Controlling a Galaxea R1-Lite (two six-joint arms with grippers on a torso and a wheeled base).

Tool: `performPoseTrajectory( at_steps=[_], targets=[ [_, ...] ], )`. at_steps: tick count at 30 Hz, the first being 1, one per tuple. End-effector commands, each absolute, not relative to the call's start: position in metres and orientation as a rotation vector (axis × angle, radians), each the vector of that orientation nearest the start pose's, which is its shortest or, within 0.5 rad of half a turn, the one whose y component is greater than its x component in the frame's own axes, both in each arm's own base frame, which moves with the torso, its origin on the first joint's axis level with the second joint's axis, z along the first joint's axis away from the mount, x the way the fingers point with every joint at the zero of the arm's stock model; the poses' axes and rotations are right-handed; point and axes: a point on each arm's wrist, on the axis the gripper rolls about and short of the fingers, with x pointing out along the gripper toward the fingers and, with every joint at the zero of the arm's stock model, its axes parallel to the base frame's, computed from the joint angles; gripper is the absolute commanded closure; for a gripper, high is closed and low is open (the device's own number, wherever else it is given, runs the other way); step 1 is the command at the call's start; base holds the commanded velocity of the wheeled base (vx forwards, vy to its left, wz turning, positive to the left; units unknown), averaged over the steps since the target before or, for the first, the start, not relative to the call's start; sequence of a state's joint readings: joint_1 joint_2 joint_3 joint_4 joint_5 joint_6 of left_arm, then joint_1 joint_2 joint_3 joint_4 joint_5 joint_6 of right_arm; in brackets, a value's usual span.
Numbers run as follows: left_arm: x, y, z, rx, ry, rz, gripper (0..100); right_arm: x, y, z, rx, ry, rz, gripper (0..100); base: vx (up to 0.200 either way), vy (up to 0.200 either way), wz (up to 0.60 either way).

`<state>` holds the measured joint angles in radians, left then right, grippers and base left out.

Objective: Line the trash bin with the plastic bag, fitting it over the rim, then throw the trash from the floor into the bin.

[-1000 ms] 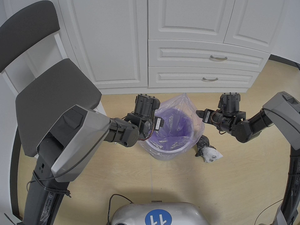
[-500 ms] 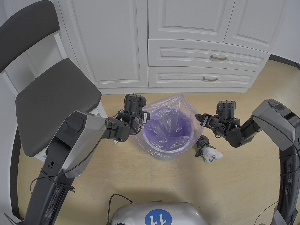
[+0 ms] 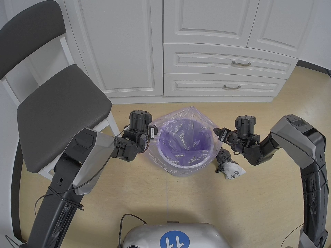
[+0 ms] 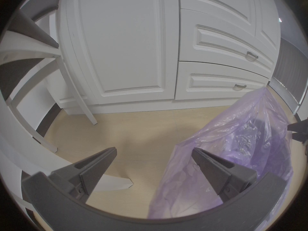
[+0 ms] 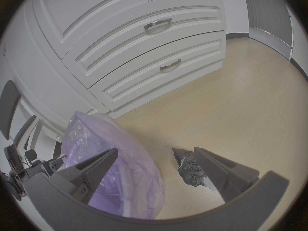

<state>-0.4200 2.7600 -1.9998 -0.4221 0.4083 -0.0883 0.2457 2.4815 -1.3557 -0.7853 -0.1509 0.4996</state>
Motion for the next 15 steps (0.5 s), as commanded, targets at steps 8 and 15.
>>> performPoseTrajectory(
  at_steps=[8, 15],
  targets=[
    [0.501, -0.231, -0.004, -0.051, 0.348, 0.0, 0, 0.467, 0.1, 0.02, 0.432, 0.355, -0.013, 0, 0.0, 0.0, 0.0],
    [0.488, -0.248, 0.01, -0.117, 0.411, -0.006, 0, 0.467, 0.099, 0.016, 0.431, 0.363, -0.017, 0, 0.0, 0.0, 0.0]
  ],
)
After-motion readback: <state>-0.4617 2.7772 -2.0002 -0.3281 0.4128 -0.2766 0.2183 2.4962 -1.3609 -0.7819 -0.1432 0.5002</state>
